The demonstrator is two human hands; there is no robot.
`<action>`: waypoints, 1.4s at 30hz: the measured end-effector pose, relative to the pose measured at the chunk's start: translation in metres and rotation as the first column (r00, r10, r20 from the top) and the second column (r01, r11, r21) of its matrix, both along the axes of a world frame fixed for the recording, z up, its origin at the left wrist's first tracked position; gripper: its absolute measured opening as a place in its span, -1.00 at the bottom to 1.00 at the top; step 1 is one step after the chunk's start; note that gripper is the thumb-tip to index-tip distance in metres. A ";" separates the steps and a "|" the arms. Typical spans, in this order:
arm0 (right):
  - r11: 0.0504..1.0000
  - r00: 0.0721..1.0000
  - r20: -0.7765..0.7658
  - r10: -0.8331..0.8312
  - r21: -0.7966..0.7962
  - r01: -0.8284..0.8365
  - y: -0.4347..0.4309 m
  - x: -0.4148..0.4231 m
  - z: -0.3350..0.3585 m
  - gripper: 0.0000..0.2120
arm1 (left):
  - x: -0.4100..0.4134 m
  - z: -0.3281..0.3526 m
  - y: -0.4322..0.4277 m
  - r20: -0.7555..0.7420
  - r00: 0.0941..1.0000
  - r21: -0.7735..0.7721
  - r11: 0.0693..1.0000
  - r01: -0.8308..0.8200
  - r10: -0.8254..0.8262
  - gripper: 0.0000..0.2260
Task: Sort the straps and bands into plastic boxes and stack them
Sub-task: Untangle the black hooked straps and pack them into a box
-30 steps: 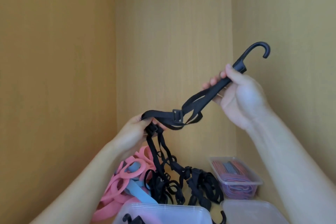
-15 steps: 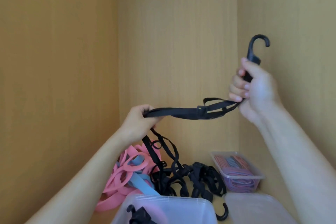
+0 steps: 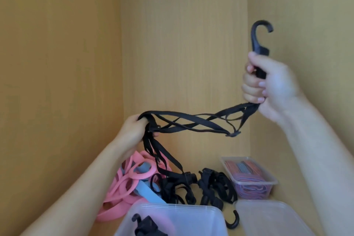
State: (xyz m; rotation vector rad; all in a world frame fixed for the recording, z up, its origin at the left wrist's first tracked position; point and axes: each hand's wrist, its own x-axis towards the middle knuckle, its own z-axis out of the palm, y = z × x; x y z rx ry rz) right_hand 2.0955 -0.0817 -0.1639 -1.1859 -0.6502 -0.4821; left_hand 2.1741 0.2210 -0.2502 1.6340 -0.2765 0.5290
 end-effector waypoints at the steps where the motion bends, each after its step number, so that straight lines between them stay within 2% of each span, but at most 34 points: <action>1: 0.997 0.998 -0.016 -0.053 -0.048 0.052 0.002 0.004 -0.003 -0.68 | -0.003 0.004 -0.003 0.013 1.000 -0.015 1.000 0.014 -0.013 -0.77; 3: 0.964 0.975 -0.031 -0.219 -0.164 0.211 0.005 0.012 -0.010 -0.69 | -0.009 0.012 -0.007 0.036 0.999 -0.021 1.000 0.000 0.001 -0.77; 5: 0.871 0.923 0.013 -0.384 -0.325 0.367 0.013 0.018 -0.018 -0.70 | -0.017 0.020 -0.014 0.070 0.997 0.000 0.999 -0.036 0.036 -0.75; 8: 0.762 0.890 0.144 -0.433 -0.469 0.446 0.037 0.023 -0.027 -0.73 | -0.031 0.033 -0.026 0.154 0.986 0.116 0.990 -0.081 0.063 -0.74; 10: 0.770 0.934 0.161 -0.320 -0.530 0.355 0.055 0.022 -0.032 -0.78 | -0.040 0.038 -0.035 0.197 0.979 0.200 0.975 -0.099 0.059 -0.73; 13: 0.812 0.992 0.042 -0.119 -0.571 0.122 0.070 0.021 -0.039 -0.76 | -0.048 0.041 -0.043 0.228 0.971 0.254 0.958 -0.133 0.075 -0.76; 15: 0.819 0.998 -0.066 0.001 -0.573 -0.039 0.073 0.022 -0.043 -0.67 | -0.049 0.040 -0.046 0.227 0.969 0.274 0.949 -0.158 0.096 -0.79; 17: 0.782 0.986 -0.144 0.084 -0.603 -0.155 0.073 0.023 -0.043 -0.51 | -0.048 0.037 -0.048 0.213 0.969 0.293 0.939 -0.182 0.122 -0.82; 18: 0.761 0.983 -0.151 0.102 -0.625 -0.175 0.073 0.023 -0.043 -0.48 | -0.048 0.036 -0.049 0.209 0.968 0.296 0.935 -0.196 0.136 -0.83; 20: 0.721 0.990 -0.112 0.091 -0.678 -0.143 0.070 0.024 -0.044 -0.62 | -0.046 0.035 -0.049 0.204 0.966 0.277 0.937 -0.213 0.159 -0.84; 22: 0.667 0.998 -0.063 -0.008 -0.744 -0.042 0.071 0.027 -0.049 -0.75 | -0.044 0.035 -0.048 0.199 0.965 0.247 0.944 -0.217 0.170 -0.85; 24: 0.627 0.992 -0.054 -0.118 -0.778 0.032 0.070 0.032 -0.051 -0.72 | -0.041 0.034 -0.045 0.193 0.964 0.233 0.946 -0.226 0.182 -0.88; 26: 0.665 0.979 -0.074 -0.191 -0.743 0.074 0.064 0.034 -0.048 -0.66 | -0.037 0.033 -0.038 0.185 0.967 0.215 0.952 -0.216 0.178 -0.87; 28: 0.752 0.967 -0.095 -0.238 -0.648 0.121 0.052 0.036 -0.042 -0.65 | -0.033 0.029 -0.032 0.179 0.974 0.229 0.957 -0.178 0.138 -0.81; 31: 0.824 0.944 -0.077 -0.321 -0.515 0.239 0.038 0.037 -0.034 -0.66 | -0.029 0.019 -0.030 0.131 0.991 0.334 0.939 -0.082 0.040 -0.71; 33: 0.870 0.934 -0.084 -0.346 -0.401 0.286 0.033 0.037 -0.030 -0.73 | -0.026 0.013 -0.030 0.071 0.997 0.382 0.923 -0.042 0.016 -0.65; 35: 0.890 0.927 -0.077 -0.367 -0.319 0.326 0.029 0.035 -0.025 -0.89 | -0.022 0.009 -0.027 0.027 1.000 0.370 0.929 -0.015 0.005 -0.66; 37: 0.899 0.922 -0.065 -0.383 -0.257 0.355 0.026 0.034 -0.022 -0.82 | -0.019 0.006 -0.024 0.019 1.000 0.343 0.939 -0.004 -0.003 -0.72; 42: 0.923 0.924 -0.042 -0.379 -0.088 0.375 0.015 0.032 -0.016 -0.88 | -0.015 0.002 -0.024 0.018 1.000 0.325 0.946 0.001 -0.007 -0.77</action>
